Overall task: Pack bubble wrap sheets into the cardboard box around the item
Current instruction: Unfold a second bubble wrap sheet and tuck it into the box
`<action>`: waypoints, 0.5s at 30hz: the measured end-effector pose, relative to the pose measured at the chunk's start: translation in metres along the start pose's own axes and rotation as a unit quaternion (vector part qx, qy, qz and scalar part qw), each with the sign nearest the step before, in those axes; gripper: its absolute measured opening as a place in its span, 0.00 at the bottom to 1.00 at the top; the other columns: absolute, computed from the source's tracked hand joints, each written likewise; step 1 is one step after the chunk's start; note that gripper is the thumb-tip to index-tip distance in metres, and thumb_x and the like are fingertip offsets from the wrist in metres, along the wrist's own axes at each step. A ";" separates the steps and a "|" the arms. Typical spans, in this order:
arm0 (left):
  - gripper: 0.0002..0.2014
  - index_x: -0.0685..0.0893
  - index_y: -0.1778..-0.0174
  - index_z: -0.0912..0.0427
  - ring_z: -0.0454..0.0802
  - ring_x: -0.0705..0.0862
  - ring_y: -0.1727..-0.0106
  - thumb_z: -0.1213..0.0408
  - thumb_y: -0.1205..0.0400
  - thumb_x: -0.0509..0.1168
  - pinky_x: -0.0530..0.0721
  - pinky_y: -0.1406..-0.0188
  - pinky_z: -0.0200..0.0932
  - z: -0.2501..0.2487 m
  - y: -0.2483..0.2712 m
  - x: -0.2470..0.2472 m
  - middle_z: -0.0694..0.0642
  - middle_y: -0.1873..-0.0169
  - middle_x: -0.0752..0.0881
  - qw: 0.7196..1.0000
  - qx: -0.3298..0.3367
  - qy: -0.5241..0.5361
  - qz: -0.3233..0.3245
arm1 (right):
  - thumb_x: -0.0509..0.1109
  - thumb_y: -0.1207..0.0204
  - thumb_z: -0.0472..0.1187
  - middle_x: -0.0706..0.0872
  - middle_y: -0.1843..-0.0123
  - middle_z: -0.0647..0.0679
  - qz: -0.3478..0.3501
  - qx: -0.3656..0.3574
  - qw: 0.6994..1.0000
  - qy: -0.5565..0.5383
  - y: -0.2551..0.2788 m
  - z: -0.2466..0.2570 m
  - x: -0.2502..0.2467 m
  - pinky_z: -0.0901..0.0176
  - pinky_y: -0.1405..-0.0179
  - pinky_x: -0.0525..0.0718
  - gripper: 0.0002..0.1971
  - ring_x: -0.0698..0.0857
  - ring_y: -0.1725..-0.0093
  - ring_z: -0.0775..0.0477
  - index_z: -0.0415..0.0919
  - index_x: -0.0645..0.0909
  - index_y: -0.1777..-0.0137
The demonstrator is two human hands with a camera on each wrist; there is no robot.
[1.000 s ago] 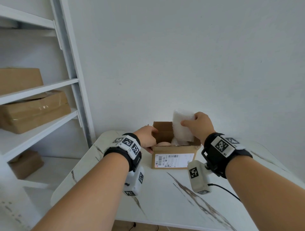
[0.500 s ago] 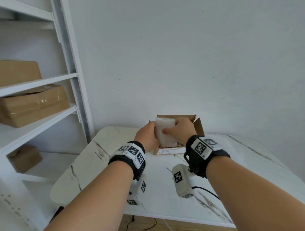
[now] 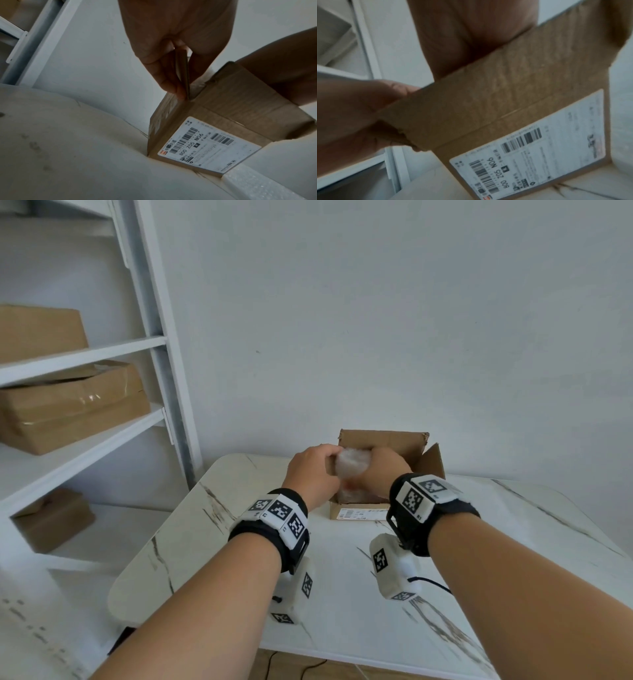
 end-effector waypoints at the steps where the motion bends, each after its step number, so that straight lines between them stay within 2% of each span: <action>1: 0.27 0.83 0.32 0.51 0.52 0.82 0.34 0.75 0.27 0.64 0.79 0.36 0.40 0.000 0.000 0.000 0.52 0.36 0.86 1.000 0.003 0.002 0.000 | 0.62 0.22 0.39 0.84 0.53 0.41 0.007 0.006 0.999 0.038 -0.001 0.001 0.000 0.49 0.39 0.83 0.08 0.85 0.44 0.40 0.36 0.80 0.54; 3: 0.27 0.84 0.33 0.51 0.52 0.82 0.35 0.75 0.27 0.64 0.79 0.37 0.39 0.000 -0.002 0.000 0.53 0.37 0.87 1.000 0.005 0.006 -0.001 | 0.61 0.22 0.42 0.80 0.58 0.44 0.006 0.013 0.996 0.091 -0.003 0.000 0.001 0.52 0.43 0.82 0.11 0.84 0.47 0.41 0.34 0.80 0.51; 5: 0.28 0.84 0.33 0.50 0.50 0.83 0.34 0.75 0.28 0.65 0.80 0.35 0.40 0.002 -0.003 0.001 0.52 0.37 0.87 1.000 0.003 0.015 0.000 | 0.60 0.20 0.43 0.79 0.56 0.43 -0.001 0.032 0.995 0.100 -0.011 0.001 0.006 0.52 0.43 0.82 0.10 0.84 0.45 0.40 0.38 0.79 0.49; 6: 0.28 0.84 0.33 0.50 0.50 0.83 0.34 0.74 0.28 0.65 0.80 0.35 0.41 0.003 -0.004 0.001 0.52 0.37 0.87 1.000 0.003 0.019 0.001 | 0.59 0.20 0.44 0.79 0.57 0.42 -0.011 0.045 0.994 0.102 -0.015 0.001 0.008 0.53 0.46 0.82 0.10 0.84 0.47 0.39 0.39 0.79 0.50; 8: 0.28 0.84 0.32 0.50 0.50 0.82 0.33 0.75 0.29 0.65 0.80 0.33 0.42 0.005 -0.003 0.001 0.52 0.36 0.86 1.000 0.004 0.026 0.006 | 0.57 0.21 0.45 0.78 0.65 0.41 -0.033 0.059 0.991 0.119 -0.026 0.000 0.017 0.52 0.57 0.77 0.14 0.81 0.56 0.40 0.37 0.80 0.57; 9: 0.29 0.84 0.32 0.50 0.50 0.82 0.33 0.75 0.29 0.65 0.79 0.32 0.41 0.005 -0.002 0.001 0.52 0.35 0.86 0.999 0.006 0.029 0.011 | 0.56 0.22 0.45 0.79 0.66 0.41 -0.021 0.056 0.988 0.141 -0.033 0.000 0.023 0.53 0.62 0.75 0.14 0.79 0.60 0.42 0.37 0.80 0.58; 11: 0.30 0.83 0.31 0.50 0.50 0.80 0.31 0.75 0.29 0.65 0.77 0.31 0.41 0.006 -0.001 0.002 0.52 0.32 0.84 0.999 0.007 0.038 0.022 | 0.58 0.24 0.46 0.88 0.56 0.45 -0.005 0.017 0.978 0.208 -0.048 -0.007 0.033 0.55 0.67 0.74 0.14 0.81 0.61 0.43 0.43 0.84 0.52; 13: 0.30 0.82 0.30 0.49 0.50 0.80 0.30 0.75 0.29 0.65 0.78 0.30 0.43 0.009 -0.002 0.001 0.52 0.32 0.83 0.998 0.003 0.052 0.026 | 0.59 0.24 0.47 0.89 0.45 0.45 0.011 -0.001 0.969 0.247 -0.050 -0.009 0.031 0.52 0.59 0.81 0.15 0.86 0.53 0.42 0.45 0.83 0.44; 15: 0.30 0.82 0.30 0.48 0.50 0.80 0.31 0.74 0.28 0.65 0.79 0.30 0.46 0.010 -0.005 0.002 0.51 0.32 0.83 0.998 0.002 0.047 0.035 | 0.67 0.25 0.49 0.85 0.38 0.43 0.035 -0.018 0.980 0.196 -0.040 -0.009 0.017 0.52 0.49 0.81 0.19 0.85 0.41 0.39 0.41 0.81 0.37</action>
Point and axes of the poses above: each hand's wrist, its own y-axis away from the middle knuckle, its own x-axis out of the palm, z = x × y, the point moved 1 cm from there along -y, towards the middle knuckle
